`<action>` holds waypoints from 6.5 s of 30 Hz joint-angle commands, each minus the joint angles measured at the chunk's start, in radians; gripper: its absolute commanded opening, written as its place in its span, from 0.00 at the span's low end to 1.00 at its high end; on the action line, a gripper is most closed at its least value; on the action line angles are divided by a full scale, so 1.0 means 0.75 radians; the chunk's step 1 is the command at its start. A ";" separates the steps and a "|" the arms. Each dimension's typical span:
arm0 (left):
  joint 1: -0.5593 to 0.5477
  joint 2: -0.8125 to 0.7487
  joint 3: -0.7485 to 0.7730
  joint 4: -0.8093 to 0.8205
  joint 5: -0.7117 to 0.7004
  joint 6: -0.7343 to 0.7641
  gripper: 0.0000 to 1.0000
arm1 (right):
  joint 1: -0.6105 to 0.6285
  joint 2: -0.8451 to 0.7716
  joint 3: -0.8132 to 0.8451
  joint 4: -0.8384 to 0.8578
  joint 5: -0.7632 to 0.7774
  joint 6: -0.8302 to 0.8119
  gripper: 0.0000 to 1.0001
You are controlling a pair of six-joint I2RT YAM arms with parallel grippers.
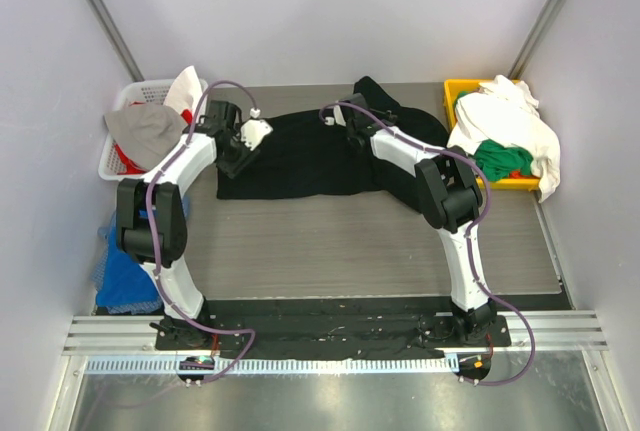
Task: Fold and stack the t-shirts
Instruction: Fold the flattened tshirt in 1/3 of the way
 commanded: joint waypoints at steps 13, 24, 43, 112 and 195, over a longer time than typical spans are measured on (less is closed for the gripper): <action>0.003 0.117 0.011 0.012 0.081 0.020 0.44 | -0.016 -0.021 -0.053 0.056 0.031 0.039 0.01; 0.005 0.203 0.091 0.081 0.015 0.026 0.43 | -0.016 -0.041 -0.098 0.064 0.027 0.045 0.01; 0.005 0.289 0.183 0.167 -0.028 -0.001 0.41 | -0.016 -0.068 -0.114 0.109 0.039 0.035 0.01; 0.005 0.090 0.046 0.169 -0.052 -0.117 0.41 | -0.006 -0.730 -0.713 -0.171 -0.288 0.640 0.83; -0.010 -0.026 -0.289 0.319 -0.289 -0.021 0.40 | -0.208 -1.252 -1.068 -0.280 -0.709 0.652 0.79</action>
